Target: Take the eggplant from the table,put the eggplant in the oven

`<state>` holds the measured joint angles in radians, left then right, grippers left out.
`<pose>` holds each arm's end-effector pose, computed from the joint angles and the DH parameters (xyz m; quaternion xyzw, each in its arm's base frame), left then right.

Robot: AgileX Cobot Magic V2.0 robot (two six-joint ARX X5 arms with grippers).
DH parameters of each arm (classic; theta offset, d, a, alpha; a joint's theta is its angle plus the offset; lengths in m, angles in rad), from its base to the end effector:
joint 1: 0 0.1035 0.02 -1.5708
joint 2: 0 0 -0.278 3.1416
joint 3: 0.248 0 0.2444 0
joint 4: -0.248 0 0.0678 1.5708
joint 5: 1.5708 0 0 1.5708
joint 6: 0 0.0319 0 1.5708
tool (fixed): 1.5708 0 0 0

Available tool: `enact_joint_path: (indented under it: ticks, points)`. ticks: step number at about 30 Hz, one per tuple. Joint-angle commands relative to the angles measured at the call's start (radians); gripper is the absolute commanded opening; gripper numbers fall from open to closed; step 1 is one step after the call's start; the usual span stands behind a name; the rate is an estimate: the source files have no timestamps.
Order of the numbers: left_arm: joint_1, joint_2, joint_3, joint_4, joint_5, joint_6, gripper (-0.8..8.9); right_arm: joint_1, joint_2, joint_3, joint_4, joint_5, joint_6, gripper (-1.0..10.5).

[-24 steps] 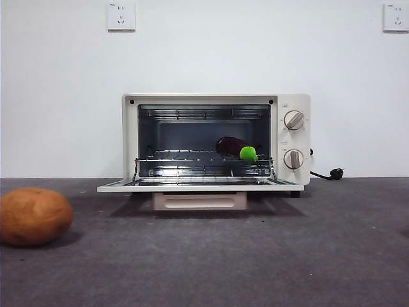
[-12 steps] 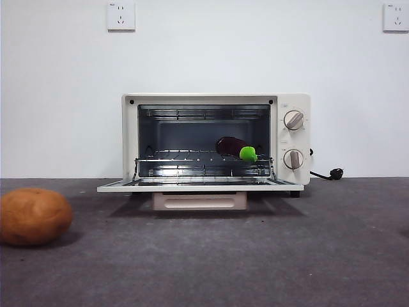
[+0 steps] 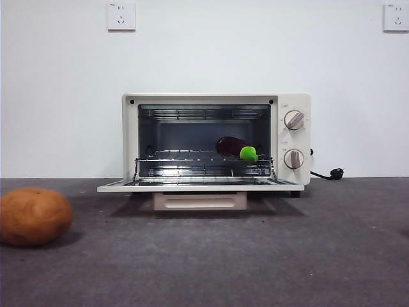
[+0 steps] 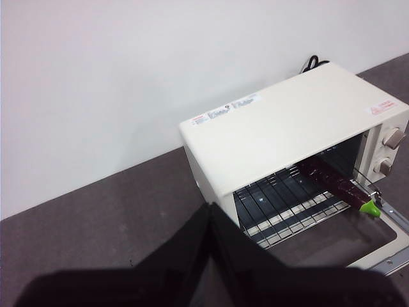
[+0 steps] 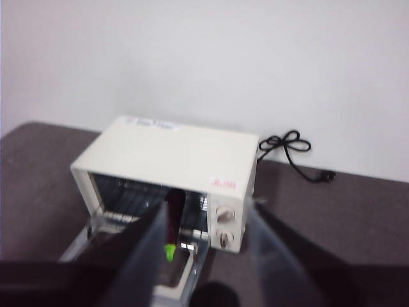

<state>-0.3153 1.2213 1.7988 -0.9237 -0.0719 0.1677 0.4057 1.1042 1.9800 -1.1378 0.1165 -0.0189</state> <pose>0.1759 -0.0550 0.5105 0.1149 0.1584 -0.1333 0.9716 0.0903 0.0347 0.5464 -0.0430 0.1248 0.1440 0.9807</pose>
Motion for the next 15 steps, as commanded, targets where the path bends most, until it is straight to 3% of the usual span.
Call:
enact_joint_path:
  ticks: [1, 7, 15]
  points:
    - [-0.002, 0.025, -0.002, 0.025, 0.002, 0.019, -0.06, 0.001, -0.008, -0.002, -0.018, 0.004, -0.019, -0.1]
    - [0.031, 0.109, -0.002, 0.026, 0.019, 0.027, -0.06, 0.001, -0.017, -0.002, -0.047, 0.004, -0.019, -0.1]
    - [0.177, 0.233, -0.003, 0.024, 0.202, -0.018, -0.06, 0.001, -0.058, -0.002, -0.092, 0.008, -0.019, -0.1]
